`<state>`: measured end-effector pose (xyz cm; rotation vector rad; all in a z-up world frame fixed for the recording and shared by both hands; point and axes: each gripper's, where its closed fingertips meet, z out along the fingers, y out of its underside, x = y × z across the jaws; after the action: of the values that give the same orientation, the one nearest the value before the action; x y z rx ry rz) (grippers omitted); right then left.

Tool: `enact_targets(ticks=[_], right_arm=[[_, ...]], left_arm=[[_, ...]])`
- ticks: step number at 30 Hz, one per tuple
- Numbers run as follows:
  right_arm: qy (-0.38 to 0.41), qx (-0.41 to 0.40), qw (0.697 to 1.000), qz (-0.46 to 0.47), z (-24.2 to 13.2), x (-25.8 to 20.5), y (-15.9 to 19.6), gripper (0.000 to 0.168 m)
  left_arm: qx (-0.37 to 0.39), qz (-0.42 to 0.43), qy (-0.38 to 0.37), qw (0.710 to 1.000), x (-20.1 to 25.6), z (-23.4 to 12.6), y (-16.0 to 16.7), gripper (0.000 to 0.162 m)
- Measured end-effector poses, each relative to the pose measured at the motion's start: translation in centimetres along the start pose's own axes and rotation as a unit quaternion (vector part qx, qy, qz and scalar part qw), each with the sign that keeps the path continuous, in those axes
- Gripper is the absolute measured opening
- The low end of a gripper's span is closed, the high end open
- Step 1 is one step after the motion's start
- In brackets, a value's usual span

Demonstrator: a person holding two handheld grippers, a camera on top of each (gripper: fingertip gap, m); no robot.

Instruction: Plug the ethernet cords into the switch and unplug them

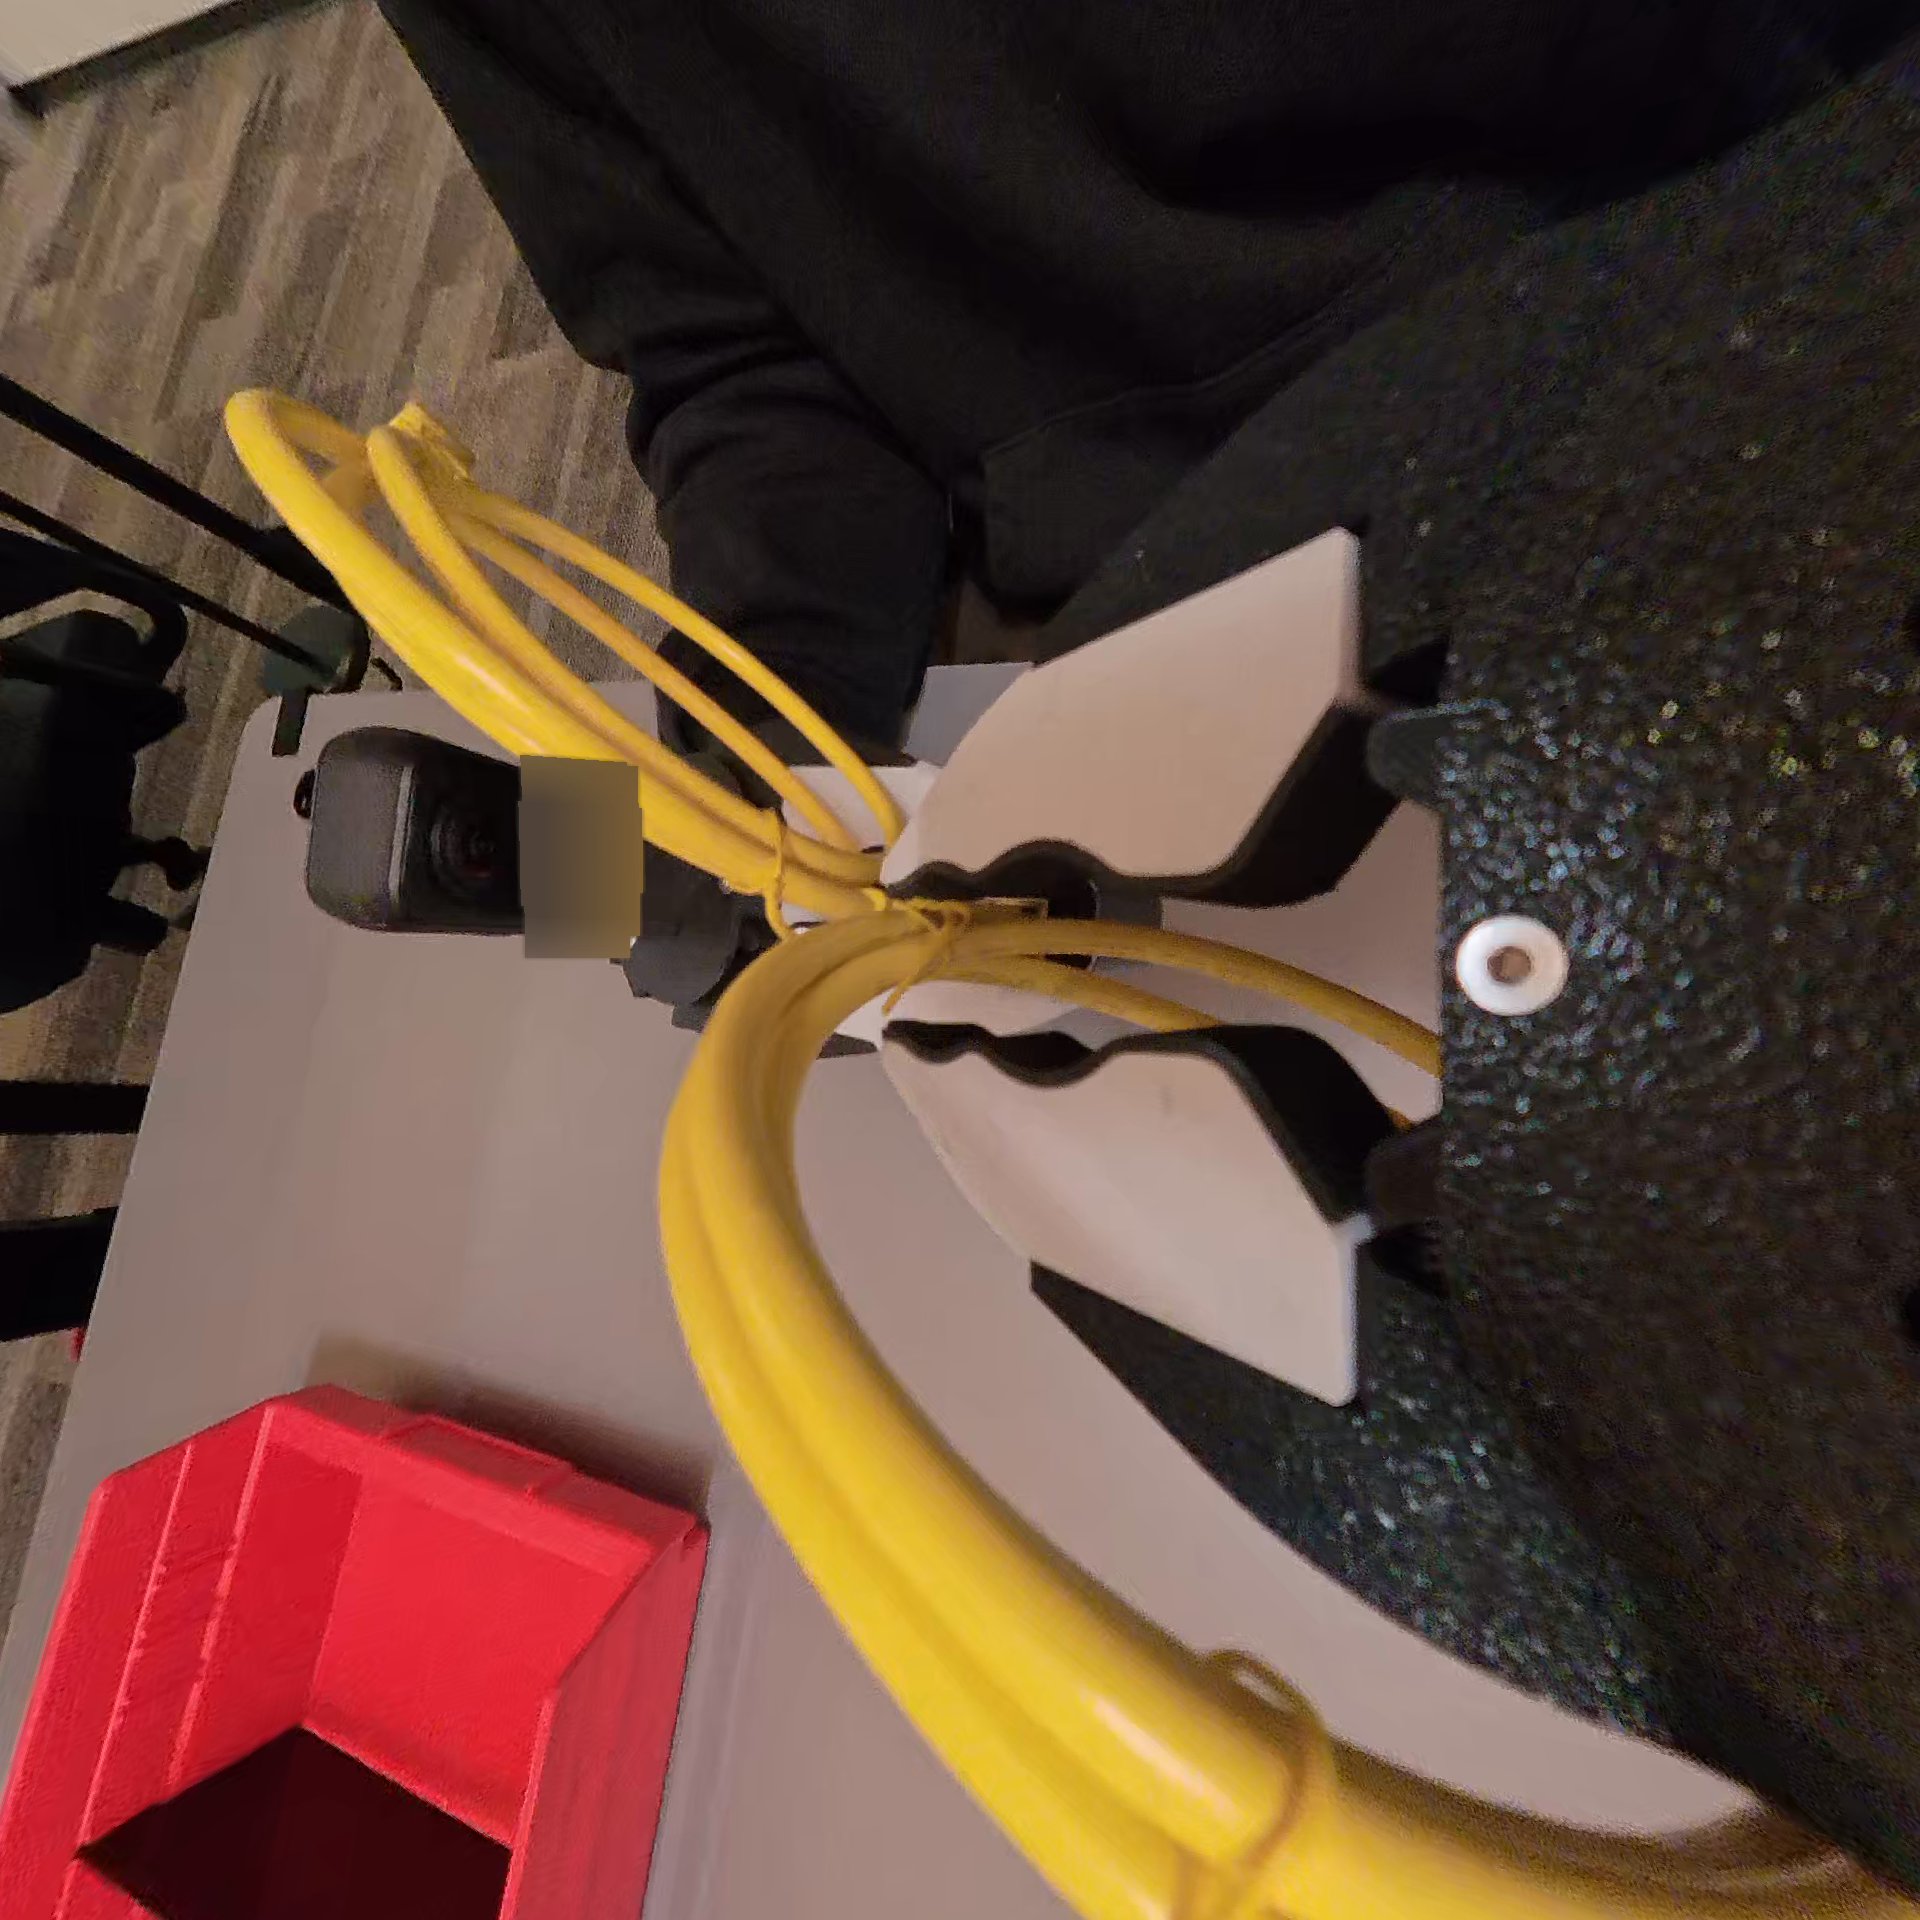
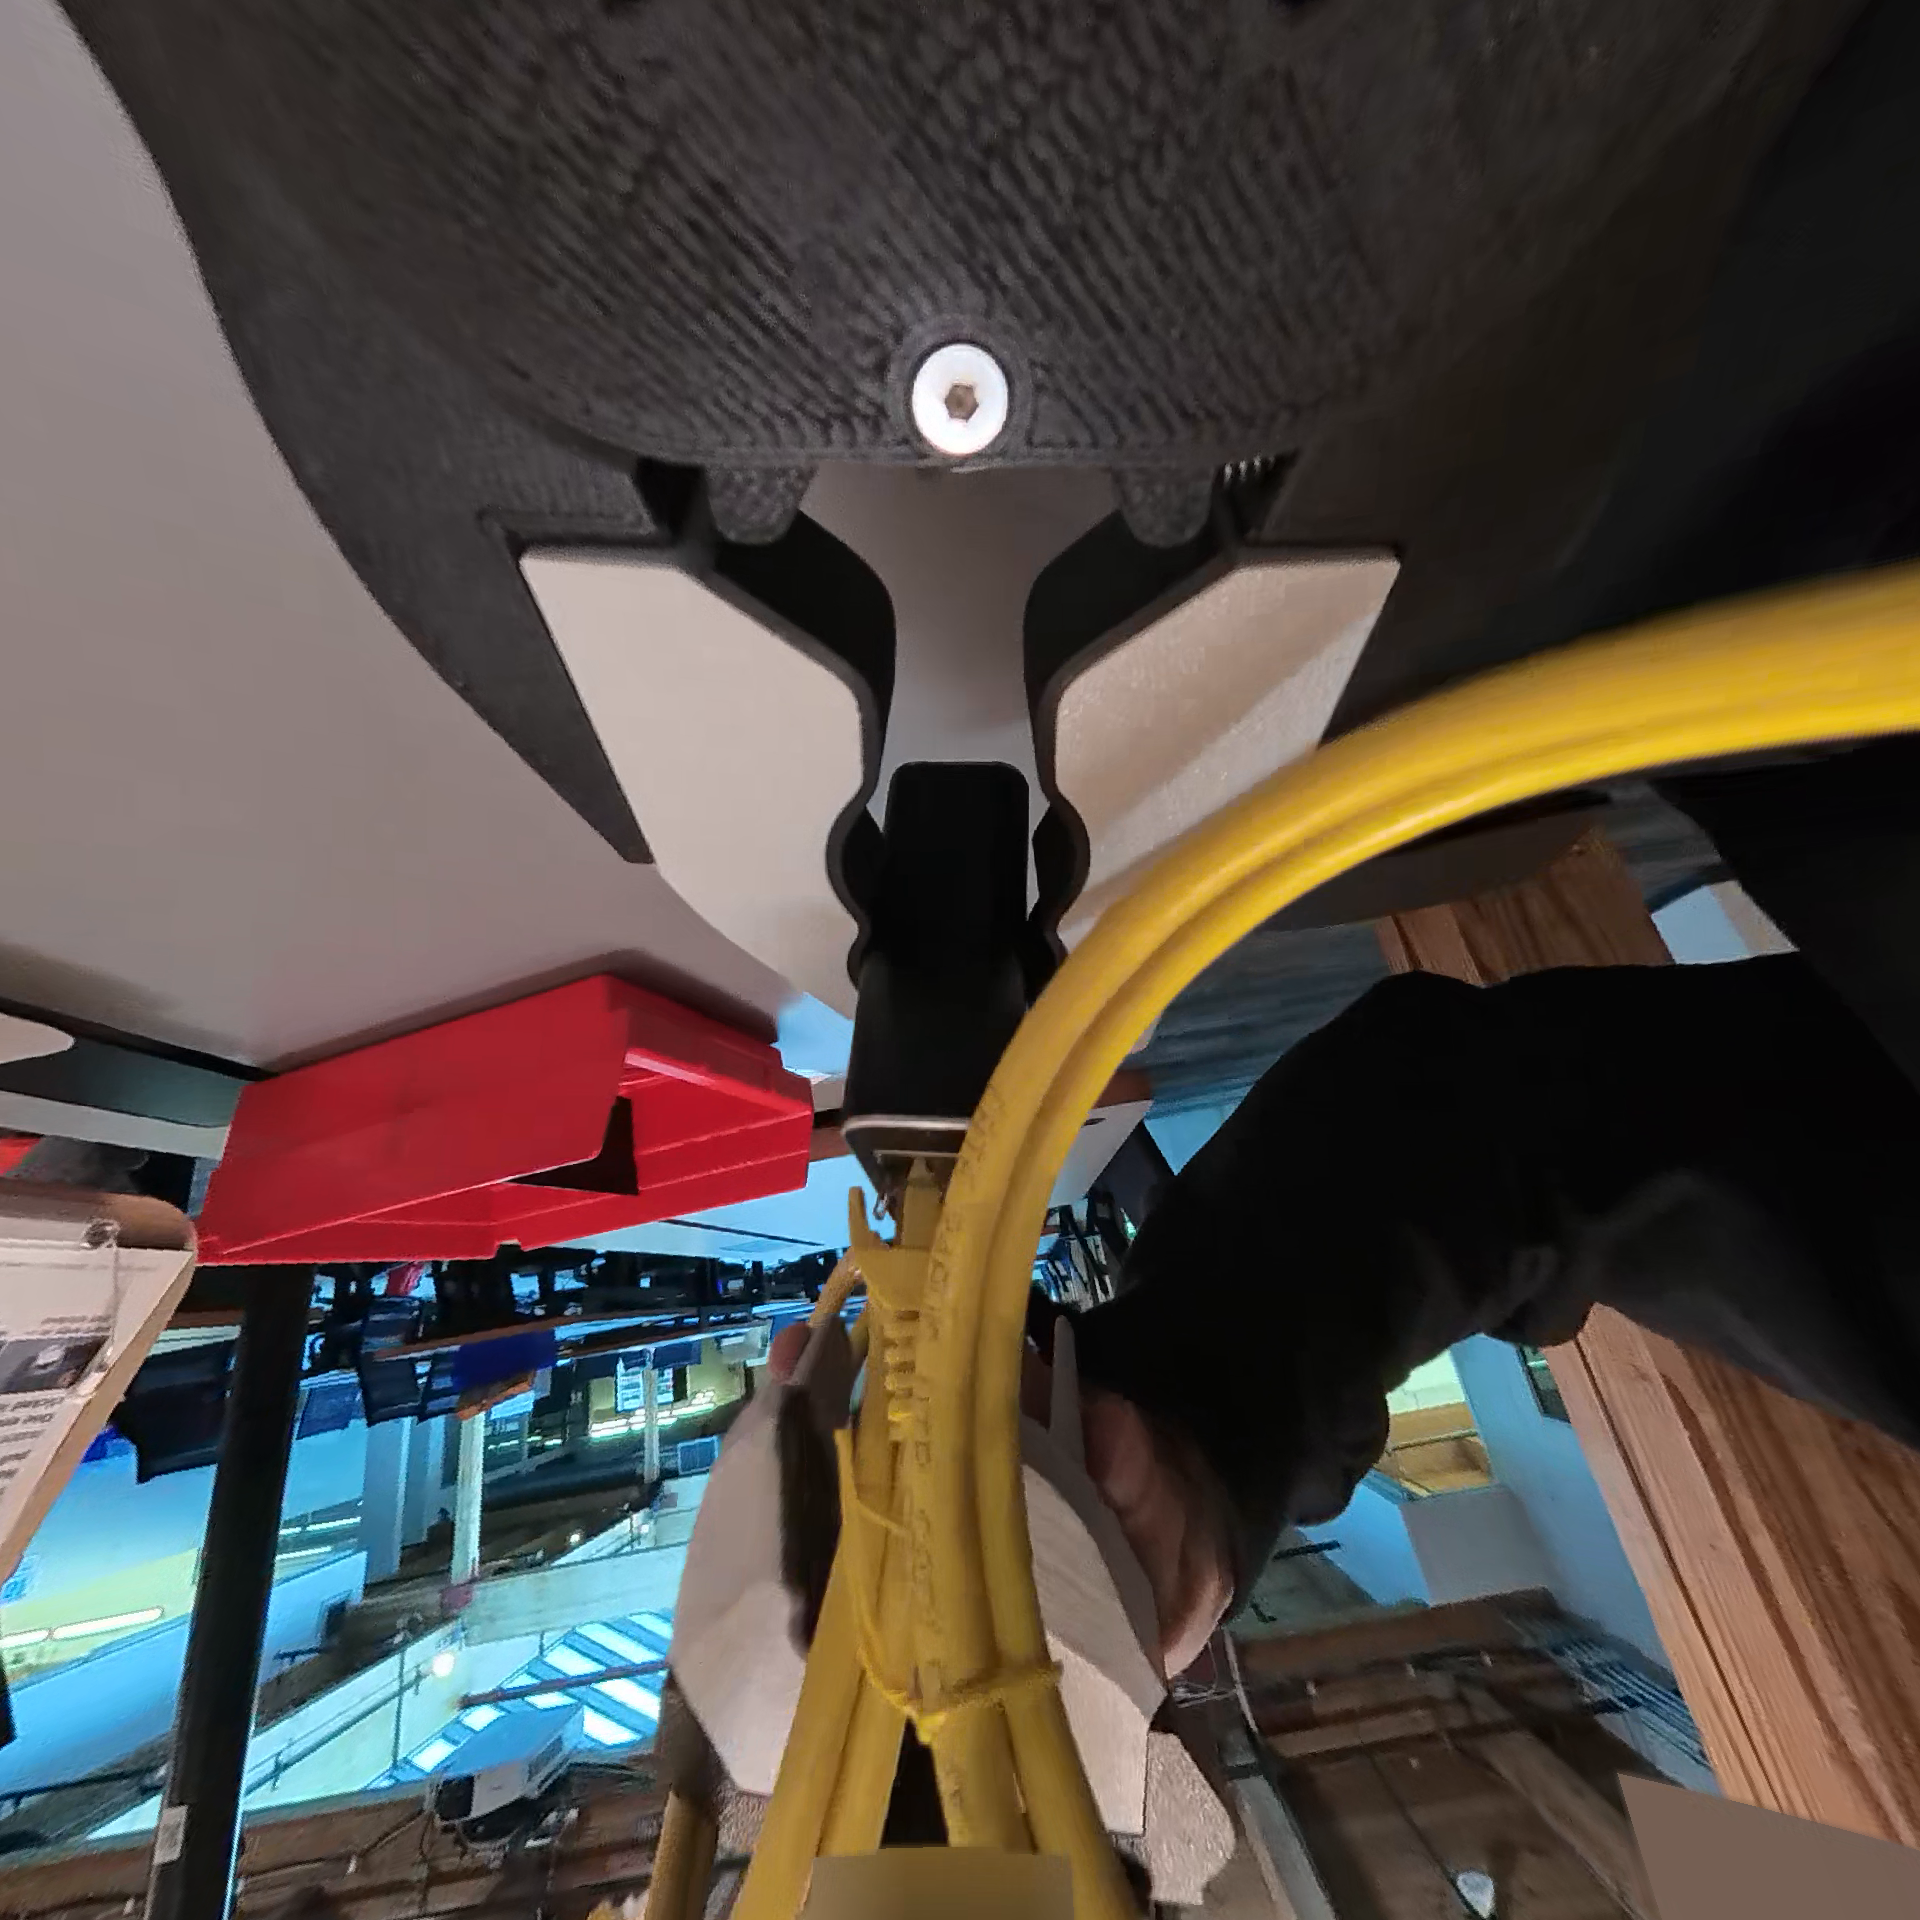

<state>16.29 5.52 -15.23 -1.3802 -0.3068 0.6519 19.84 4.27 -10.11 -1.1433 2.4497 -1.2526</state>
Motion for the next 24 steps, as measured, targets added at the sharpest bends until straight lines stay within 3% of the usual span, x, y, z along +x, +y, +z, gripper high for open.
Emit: enact_targets(ticks=[4, 9, 24], right_arm=[[0.016, 0.001, 1.0, 0.0, -0.3, 0.6, 0.1, 0.026], [0.044, 0.001, 0.999, -0.008, -0.8, 1.5, 0.0, 0.026], [0.035, -0.012, 0.999, -0.019, -0.5, 1.0, 0.4, 0.026]], left_arm=[[-0.005, -0.017, -0.026, 0.999, -0.7, 0.1, 0.0, 0.026], [0.058, -0.057, -0.014, 0.997, -1.0, -1.3, -2.0, 0.014], [-0.016, -0.01, 0.001, 1.0, -0.5, -0.4, -0.8, 0.019]])
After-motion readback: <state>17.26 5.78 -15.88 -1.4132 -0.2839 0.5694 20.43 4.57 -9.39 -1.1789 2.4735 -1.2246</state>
